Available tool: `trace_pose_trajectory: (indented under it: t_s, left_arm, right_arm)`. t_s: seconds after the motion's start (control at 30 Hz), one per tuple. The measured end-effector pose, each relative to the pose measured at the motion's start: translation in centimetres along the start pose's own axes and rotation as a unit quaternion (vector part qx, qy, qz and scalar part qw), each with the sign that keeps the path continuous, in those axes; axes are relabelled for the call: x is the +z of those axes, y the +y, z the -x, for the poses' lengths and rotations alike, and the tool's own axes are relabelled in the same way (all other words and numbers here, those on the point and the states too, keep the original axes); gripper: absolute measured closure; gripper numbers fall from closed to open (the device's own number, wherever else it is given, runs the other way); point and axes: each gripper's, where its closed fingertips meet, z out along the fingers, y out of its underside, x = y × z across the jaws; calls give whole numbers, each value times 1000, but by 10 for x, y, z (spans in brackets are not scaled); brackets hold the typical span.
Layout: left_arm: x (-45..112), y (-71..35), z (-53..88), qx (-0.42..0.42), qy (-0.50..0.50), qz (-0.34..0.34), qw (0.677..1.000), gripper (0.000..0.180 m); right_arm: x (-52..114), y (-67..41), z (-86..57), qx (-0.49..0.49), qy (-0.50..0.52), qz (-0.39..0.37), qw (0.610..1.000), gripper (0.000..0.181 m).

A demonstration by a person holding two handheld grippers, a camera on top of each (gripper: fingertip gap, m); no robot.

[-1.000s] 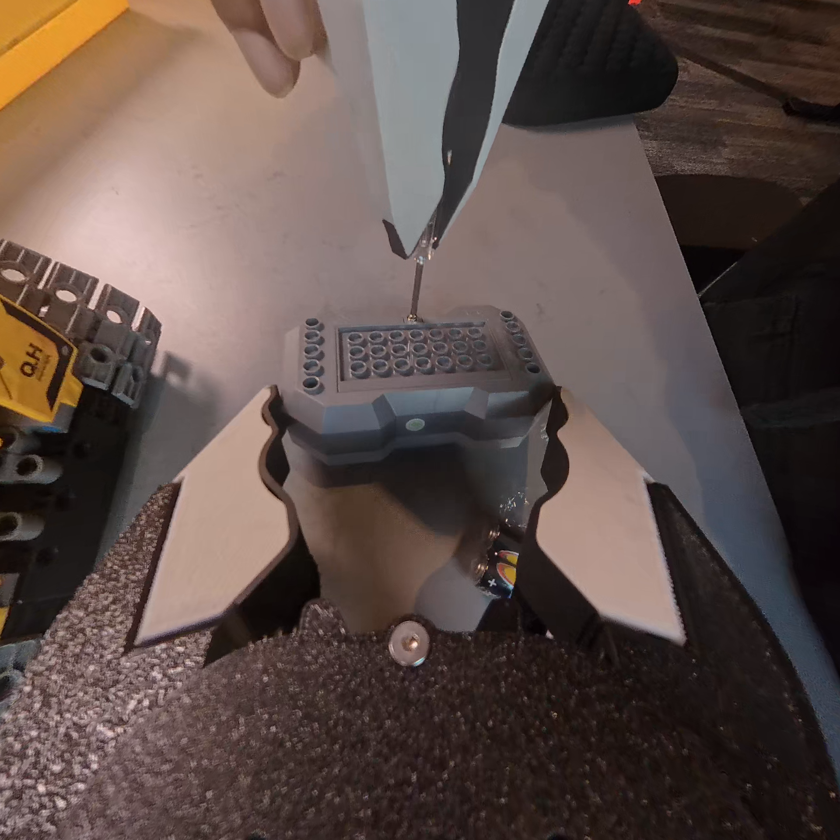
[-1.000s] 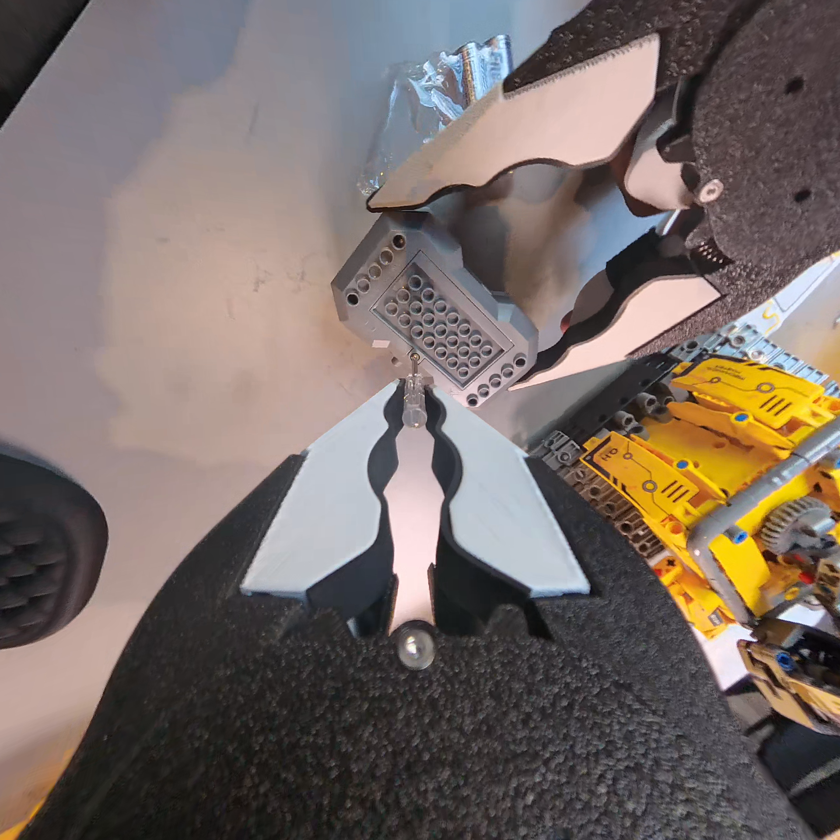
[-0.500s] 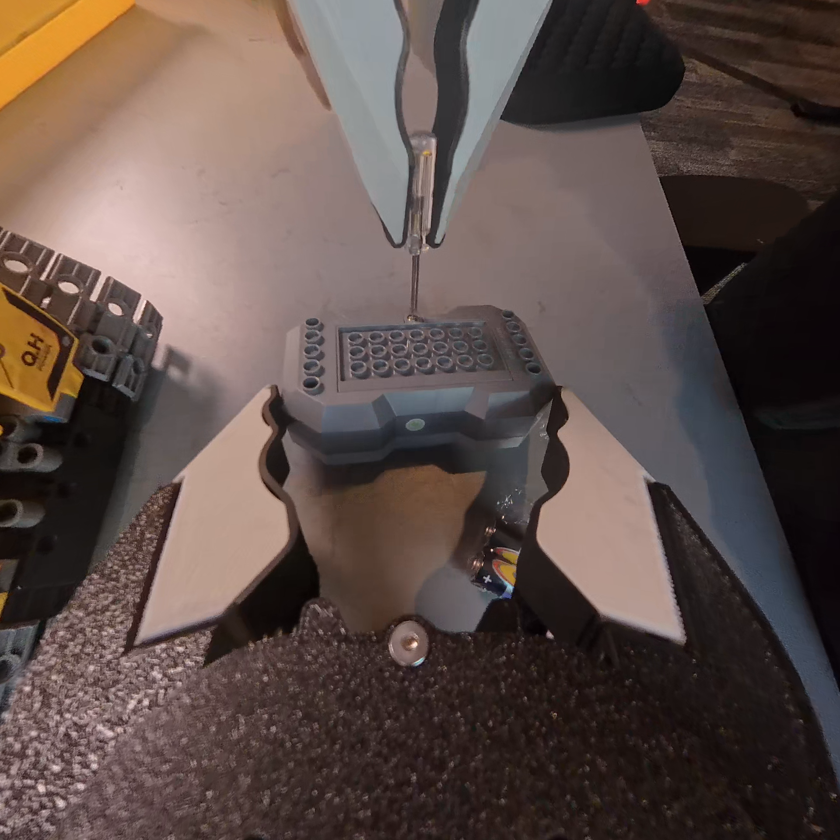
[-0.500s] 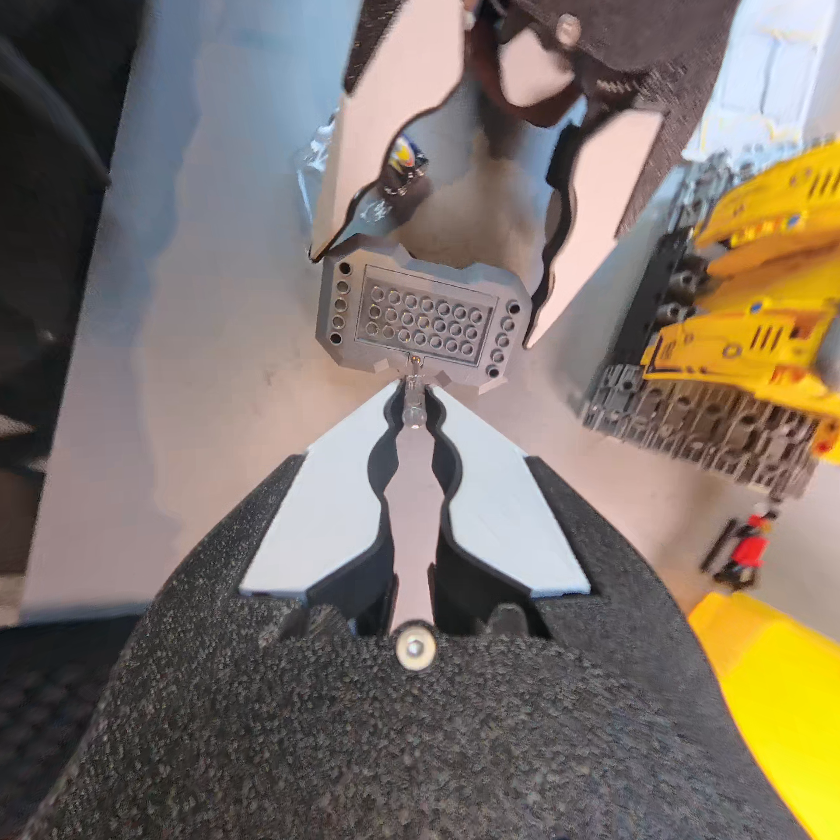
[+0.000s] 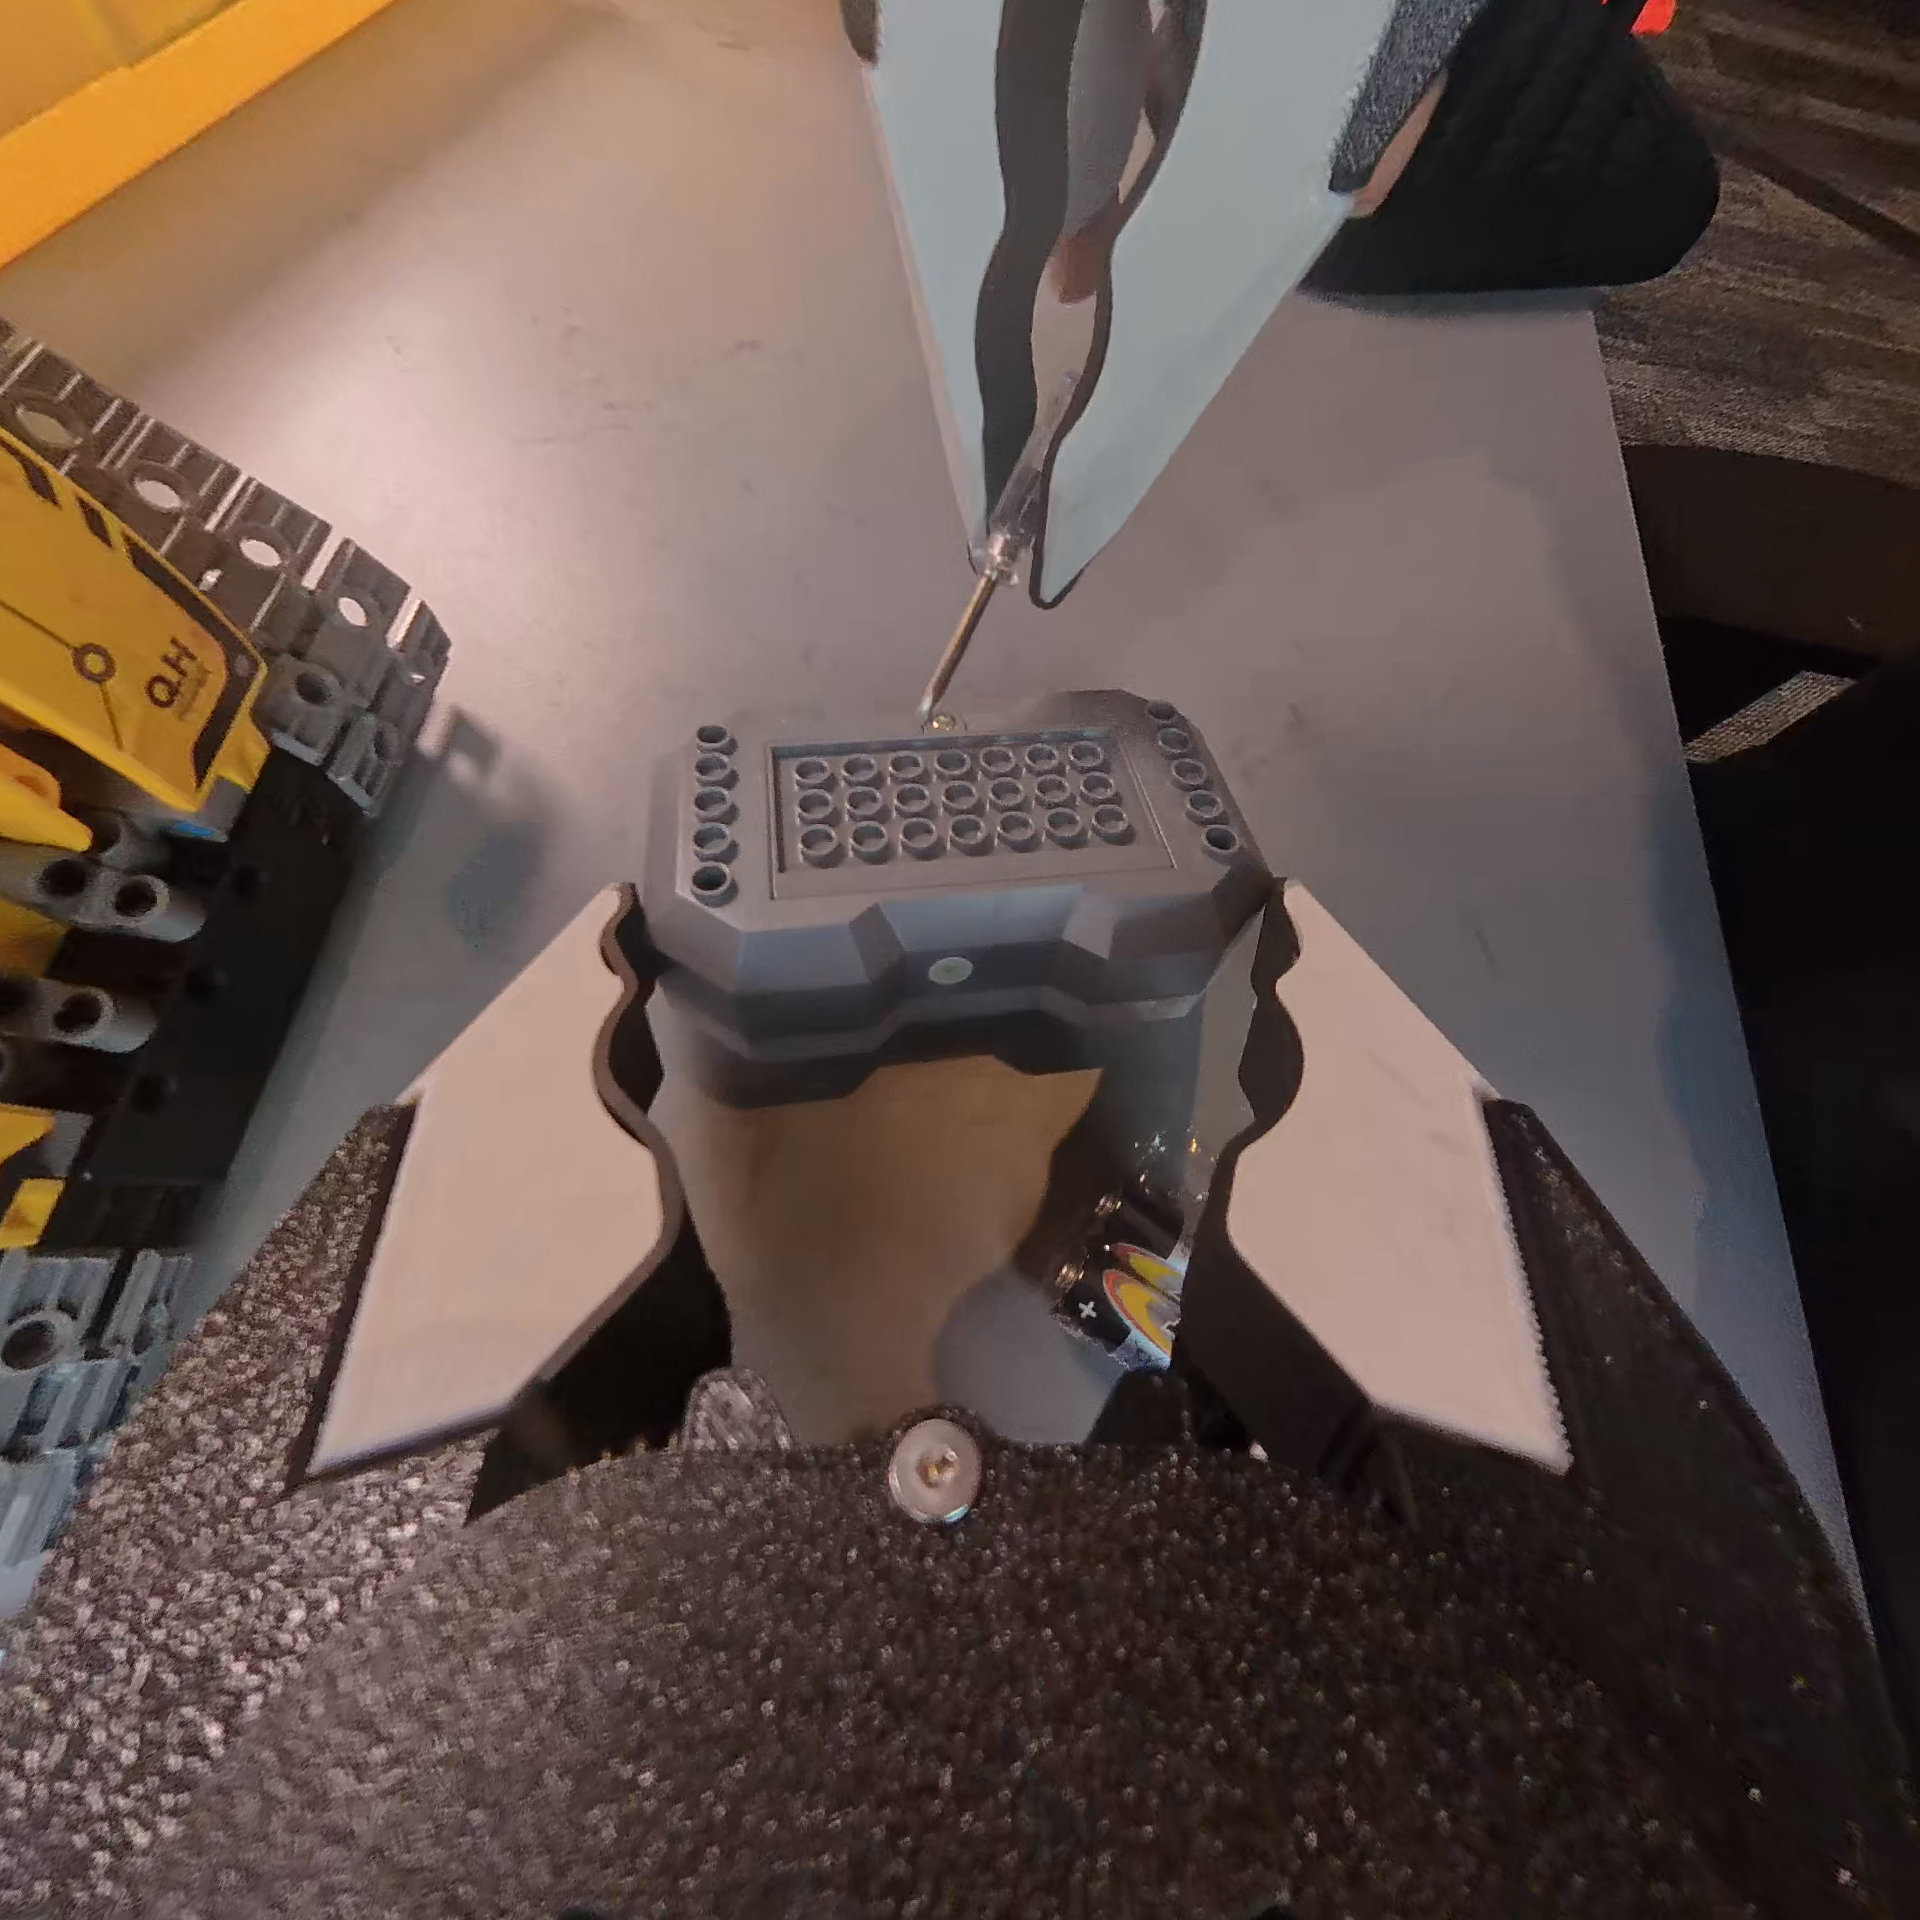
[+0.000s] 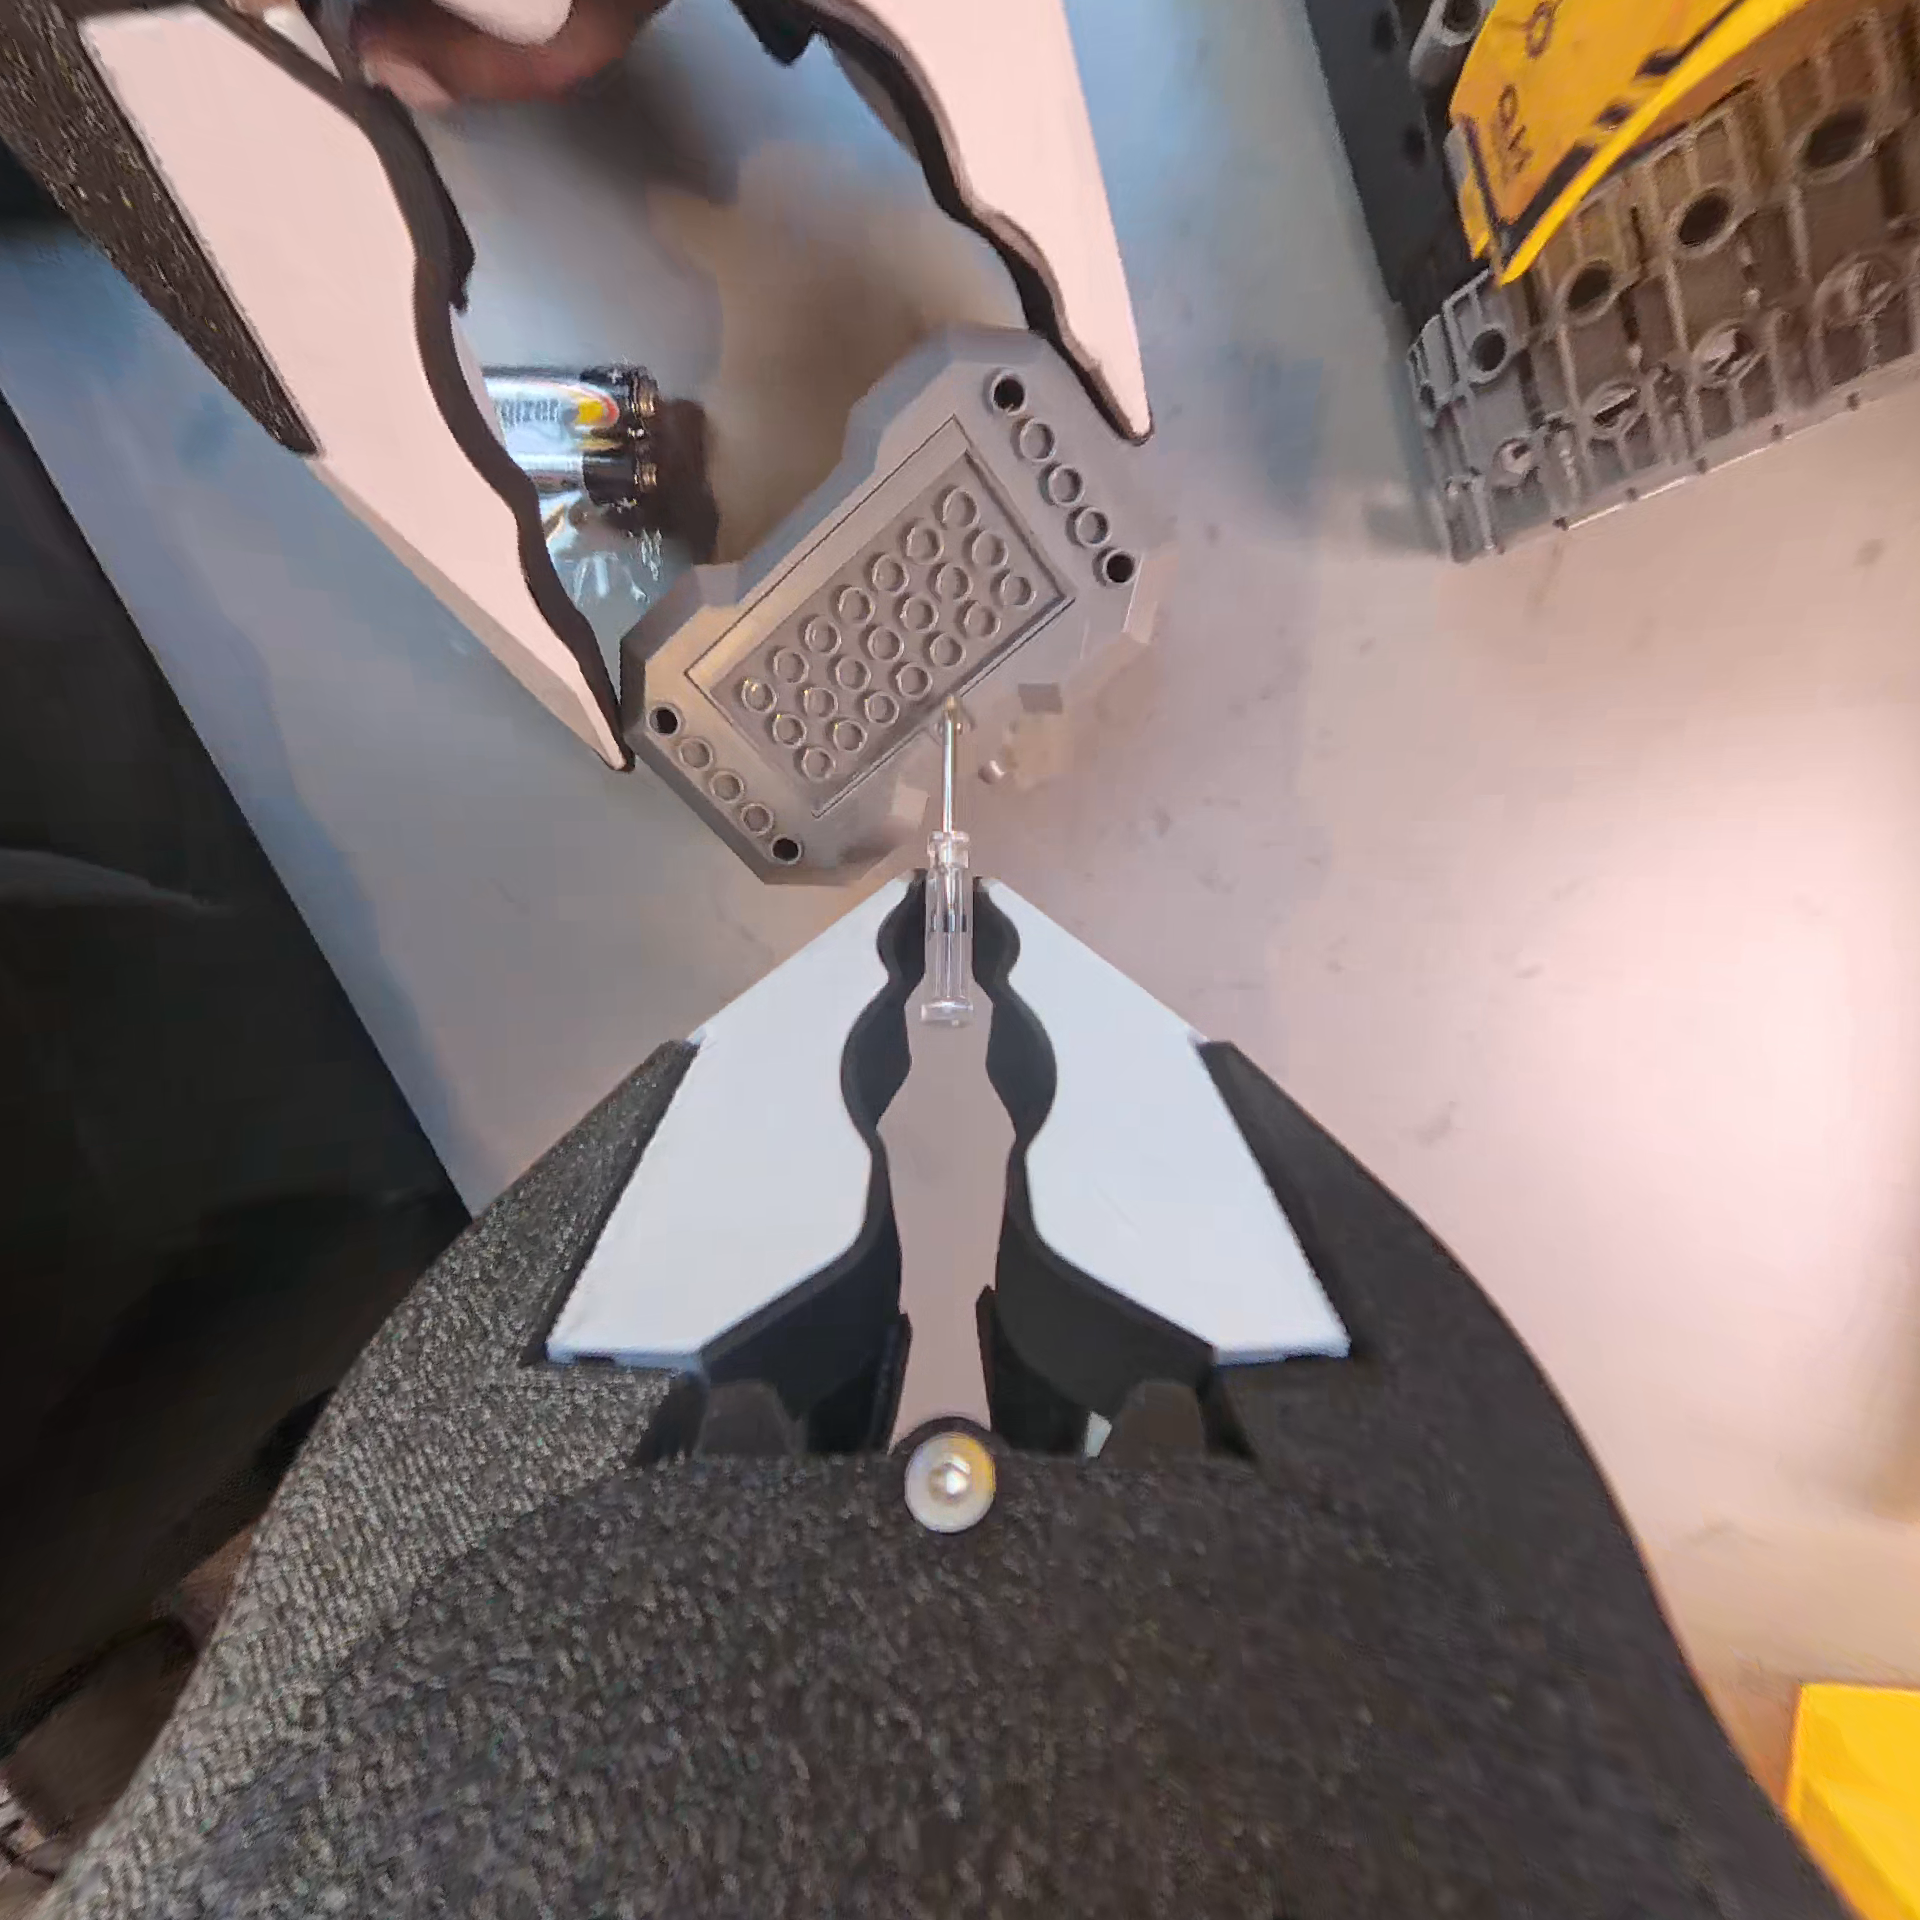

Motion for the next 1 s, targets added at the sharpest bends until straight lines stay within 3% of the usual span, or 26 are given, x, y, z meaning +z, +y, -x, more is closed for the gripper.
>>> trace_pose_trajectory:
  t_s: [0.4,0.53,0.8,0.83,1.0]
  left_arm:
    - [-15,-1,0,10,19,-14,1000,68]
    - [-17,9,3,2,23,6,1000,68]
    - [-32,5,7,6,33,-17,999,72]
    - [-40,1,8,6,33,-31,999,78]
    - [-61,-30,-7,37,44,-120,991,141]
  right_arm:
    - [-17,-22,6,-191,35,-31,980,174]
    - [-14,-24,12,-205,36,-36,977,174]
    - [-14,-26,17,-206,34,-58,976,174]
    - [-16,-27,17,-208,37,-61,975,174]
    - [-19,-37,22,-221,39,-77,971,174]
